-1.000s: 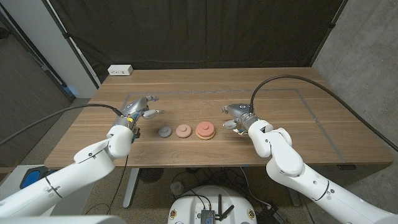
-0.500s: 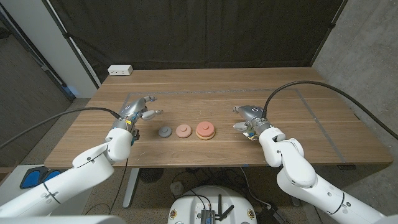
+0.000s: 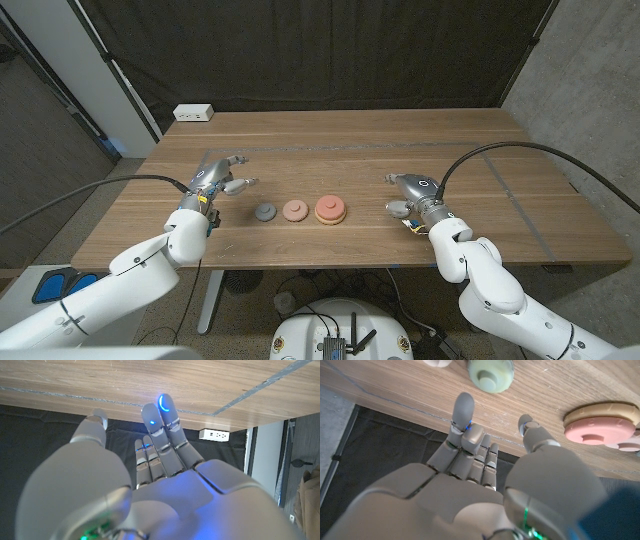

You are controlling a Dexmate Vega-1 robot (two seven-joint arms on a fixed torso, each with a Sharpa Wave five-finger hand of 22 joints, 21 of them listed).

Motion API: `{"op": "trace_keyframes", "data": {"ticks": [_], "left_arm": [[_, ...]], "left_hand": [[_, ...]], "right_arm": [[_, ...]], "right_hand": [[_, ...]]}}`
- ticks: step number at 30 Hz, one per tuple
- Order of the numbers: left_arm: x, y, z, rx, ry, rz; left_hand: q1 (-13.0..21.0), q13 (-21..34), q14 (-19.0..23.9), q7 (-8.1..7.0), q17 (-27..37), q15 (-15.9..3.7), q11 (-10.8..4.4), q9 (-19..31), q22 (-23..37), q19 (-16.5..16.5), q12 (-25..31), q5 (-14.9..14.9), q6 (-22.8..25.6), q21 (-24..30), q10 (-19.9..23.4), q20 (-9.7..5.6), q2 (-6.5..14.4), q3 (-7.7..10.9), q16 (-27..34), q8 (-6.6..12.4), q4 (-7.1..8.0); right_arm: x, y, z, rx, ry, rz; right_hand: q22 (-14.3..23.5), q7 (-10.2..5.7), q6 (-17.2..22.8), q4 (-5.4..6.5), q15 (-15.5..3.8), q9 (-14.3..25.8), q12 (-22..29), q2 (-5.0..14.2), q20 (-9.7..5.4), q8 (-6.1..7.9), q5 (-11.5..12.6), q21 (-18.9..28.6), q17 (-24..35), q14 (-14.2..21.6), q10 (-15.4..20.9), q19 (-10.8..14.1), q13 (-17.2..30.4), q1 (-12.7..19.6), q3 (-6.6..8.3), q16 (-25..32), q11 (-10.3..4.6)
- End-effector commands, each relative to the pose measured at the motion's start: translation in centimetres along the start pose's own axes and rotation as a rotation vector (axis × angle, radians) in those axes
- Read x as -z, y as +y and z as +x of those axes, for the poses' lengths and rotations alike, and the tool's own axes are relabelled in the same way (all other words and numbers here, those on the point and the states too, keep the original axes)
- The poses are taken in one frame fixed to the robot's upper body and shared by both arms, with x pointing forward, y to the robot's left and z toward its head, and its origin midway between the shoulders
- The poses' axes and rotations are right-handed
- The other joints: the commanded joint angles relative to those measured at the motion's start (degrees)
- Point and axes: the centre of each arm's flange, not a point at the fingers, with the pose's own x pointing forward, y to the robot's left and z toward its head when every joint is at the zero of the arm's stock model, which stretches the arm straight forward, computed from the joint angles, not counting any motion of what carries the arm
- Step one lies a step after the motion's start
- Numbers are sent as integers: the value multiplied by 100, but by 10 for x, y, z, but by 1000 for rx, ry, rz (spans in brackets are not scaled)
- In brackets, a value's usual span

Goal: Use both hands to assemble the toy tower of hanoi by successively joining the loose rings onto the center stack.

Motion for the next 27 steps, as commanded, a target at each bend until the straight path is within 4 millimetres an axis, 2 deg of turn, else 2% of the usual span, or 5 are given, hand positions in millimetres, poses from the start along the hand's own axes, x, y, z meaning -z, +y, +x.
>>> {"op": "trace_keyframes", "data": {"ticks": [1, 14, 19, 27], "left_arm": [[-9, 6, 6, 45, -39, 77], [-29, 8, 10, 142, -127, 247], [-33, 15, 10, 184, -155, 295], [-35, 20, 11, 256, -192, 323]], "left_hand": [[42, 25, -15, 40, -4, -460, -8, 10, 4, 4, 44, 51, 21, 34, 74, -799, -20, 22, 42, 14, 14], [46, 42, -13, 19, 2, -460, -26, 18, -24, -19, 48, 52, 76, 58, 106, -800, -28, 25, 57, 39, 12], [46, 53, -34, -11, -10, -460, -49, 26, -38, -30, 51, 52, 76, 72, 125, -800, -32, 26, 48, 43, 13], [57, 73, -96, 14, -26, -460, 0, 33, -62, -104, 0, 55, -27, 80, 0, -798, -24, 38, 22, 7, 12]], "right_arm": [[12, 10, -8, 23, 42, 38], [8, 9, -10, 46, 39, 49], [8, 10, -10, 39, 35, 57], [4, 10, -10, 33, 35, 58]], "right_hand": [[20, 13, 57, 34, -407, 8, 41, 40, -397, 17, 39, 31, 4, -36, 64, -19, 20, -30, 30, -12, -12], [12, 9, 55, 59, -408, 8, 29, 60, -396, 7, 44, 53, 2, -66, 58, -48, 52, -60, 21, -32, -10], [5, 8, 66, 68, -406, 8, 24, 64, -395, 8, 46, 55, 1, -78, 53, -64, 62, -74, 17, -39, 7], [-2, 20, 112, 84, -406, 8, 20, 71, -394, 20, 50, 65, -1, -103, 62, -88, 82, -111, 6, -53, 7]]}}
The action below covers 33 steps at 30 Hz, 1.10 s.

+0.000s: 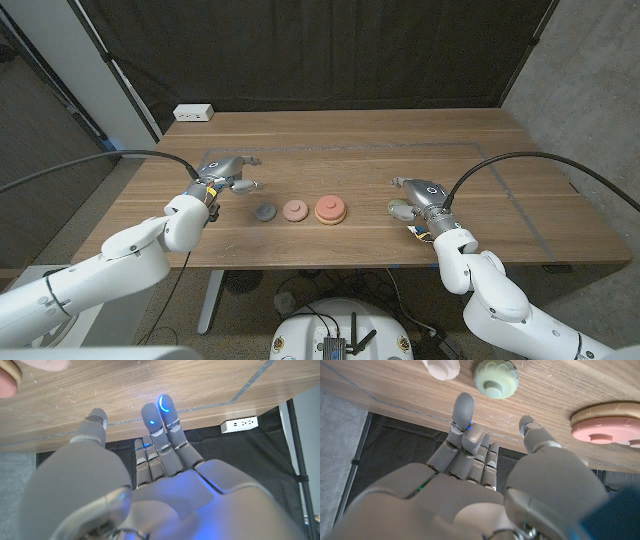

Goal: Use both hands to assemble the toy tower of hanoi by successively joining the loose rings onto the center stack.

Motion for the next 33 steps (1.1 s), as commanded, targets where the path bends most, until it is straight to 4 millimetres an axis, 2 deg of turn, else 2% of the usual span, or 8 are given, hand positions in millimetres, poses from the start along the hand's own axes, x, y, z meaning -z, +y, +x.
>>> {"op": "trace_keyframes", "data": {"ticks": [1, 17, 33], "left_arm": [[-5, 10, 0, 94, -66, 81], [-15, 15, -2, 141, -128, 135], [-36, 14, 2, 220, -208, 188]], "left_hand": [[57, 21, -56, -6, -9, -480, -10, 33, -11, -42, -15, 55, -45, 36, -54, -798, -23, 39, 22, 7, 13], [64, 42, -79, -9, -6, -479, -22, 34, -35, -66, -26, 56, -82, 61, -96, -798, -21, 47, 28, -1, 11], [73, 74, -103, 8, -21, -479, 14, 43, -61, -78, -30, 56, -114, 99, -130, -797, -34, 48, 32, 1, 8]], "right_arm": [[-3, 1, -1, -7, -2, 8], [-9, 0, -1, 2, -15, 13], [-11, -3, -2, 9, -7, 11]], "right_hand": [[-1, 21, 54, 44, -427, 9, 21, 18, -426, 20, 28, 33, -2, -22, 64, -15, 31, -60, -1, -8, 6], [-22, 57, 123, 41, -430, 10, 50, 45, -428, 34, 40, 58, 1, -47, 181, -43, 74, -79, -4, -8, -7], [-24, 62, 181, 39, -430, 35, 44, 72, -427, 59, 51, 94, 2, -58, 207, -43, 110, -89, -6, -2, -11]]}}
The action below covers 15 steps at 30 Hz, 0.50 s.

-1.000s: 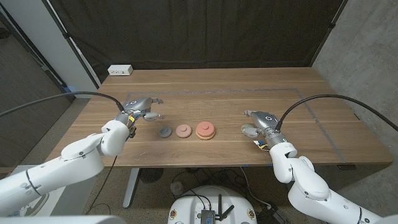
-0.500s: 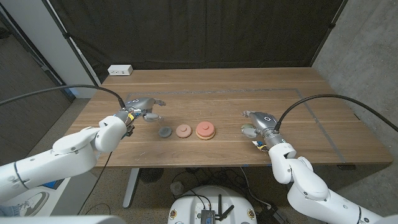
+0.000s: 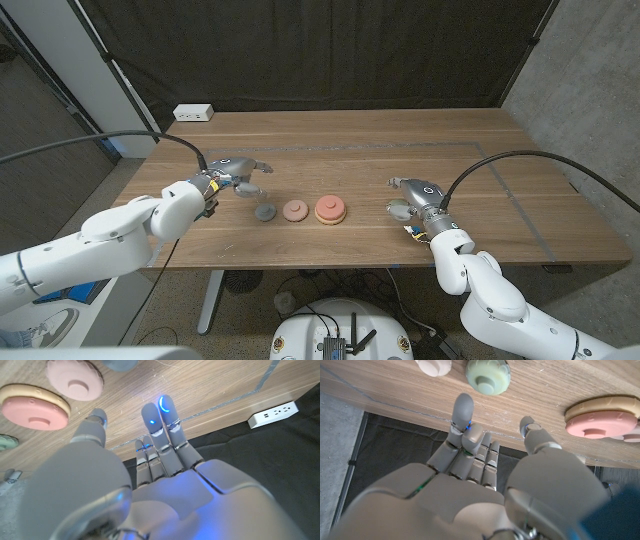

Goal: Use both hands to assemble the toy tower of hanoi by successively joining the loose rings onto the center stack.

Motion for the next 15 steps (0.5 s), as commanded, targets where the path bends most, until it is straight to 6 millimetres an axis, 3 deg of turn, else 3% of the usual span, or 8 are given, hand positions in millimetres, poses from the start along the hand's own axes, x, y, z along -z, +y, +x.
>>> {"op": "trace_keyframes", "data": {"ticks": [1, 3, 15], "left_arm": [[-14, 2, 4, 62, -62, 45], [-16, 2, 5, 76, -68, 57], [-25, -6, 10, 151, -94, 76]], "left_hand": [[49, 25, -18, 12, 1, -481, 3, 14, -10, -28, -1, 56, -50, 39, -50, -808, -10, 48, 38, 1, 6], [53, 35, -19, 12, -6, -480, -60, 20, -15, -34, 25, 57, -1, 49, 9, -808, -11, 49, 40, 26, 7], [71, 95, -8, -92, -14, -482, -52, 77, -29, -31, 95, 56, 206, 96, 197, -809, -1, 57, 66, 146, 9]], "right_arm": [[-2, -3, -2, 6, 3, -3], [-2, -4, -2, 9, 4, -2], [-4, -6, -4, 9, -4, -4]], "right_hand": [[-1, -7, 45, 16, -449, 24, 22, 14, -426, 23, 51, 39, 1, -18, 65, -47, 33, -31, 17, -2, -12], [-10, 4, 48, 17, -449, 25, 21, 17, -426, 24, 52, 33, 1, -19, 63, -56, 36, -34, 17, -2, -3], [-19, 27, 77, 21, -449, 32, 17, 40, -426, 29, 62, 52, -1, -32, 88, -62, 62, -53, 14, -4, -5]]}}
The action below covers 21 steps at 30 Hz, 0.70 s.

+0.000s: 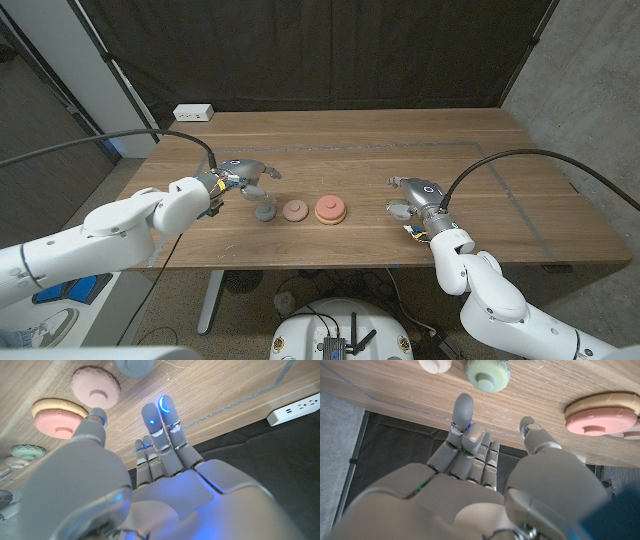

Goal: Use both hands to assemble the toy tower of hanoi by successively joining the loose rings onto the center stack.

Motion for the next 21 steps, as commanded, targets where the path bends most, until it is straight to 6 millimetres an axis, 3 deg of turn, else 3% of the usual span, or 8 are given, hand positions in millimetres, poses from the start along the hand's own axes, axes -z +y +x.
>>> {"op": "trace_keyframes", "data": {"ticks": [1, 5, 14, 21], "left_arm": [[-10, -5, 6, 70, -30, 29], [-13, -7, 7, 87, -30, 33], [-17, -14, 15, 139, -27, 43], [-21, -19, 21, 153, -35, 73]], "left_hand": [[73, 32, -9, -18, 2, -482, 15, 35, -2, 4, 57, 56, 76, 41, 96, -820, -1, 34, 31, 58, -15], [87, 59, 0, 17, 11, -482, 26, 50, -8, -4, -7, 58, -69, 59, -55, -820, -13, 34, 54, 8, -21], [38, 57, -64, 195, -14, -480, 272, 13, -28, -89, -162, 42, -518, 61, -565, -812, -133, -21, 48, -171, -13], [30, 45, -170, 254, -53, -478, 360, -18, -34, -202, -186, 28, -904, 40, -892, -815, -224, -59, 11, -260, -20]], "right_arm": [[-3, -3, -2, 7, -3, -2], [-3, -3, -4, 8, -2, -4], [-3, -4, -7, 6, 2, -4], [-4, -4, -9, 5, 4, -7]], "right_hand": [[6, -4, 46, 22, -449, 18, 18, 19, -446, 29, 62, 51, -1, -33, 91, -2, 37, -31, 14, -4, -7], [10, 3, 65, 20, -449, 18, 15, 26, -446, 33, 66, 63, -1, -37, 96, 2, 46, -35, 14, -3, -10], [1, 3, 77, 16, -450, 19, 12, 35, -446, 31, 73, 67, 0, -42, 108, -9, 61, -38, 15, -1, -8], [-1, 10, 77, 18, -449, 20, 10, 44, -446, 28, 76, 73, 0, -44, 113, -10, 70, -44, 15, -1, -11]]}}
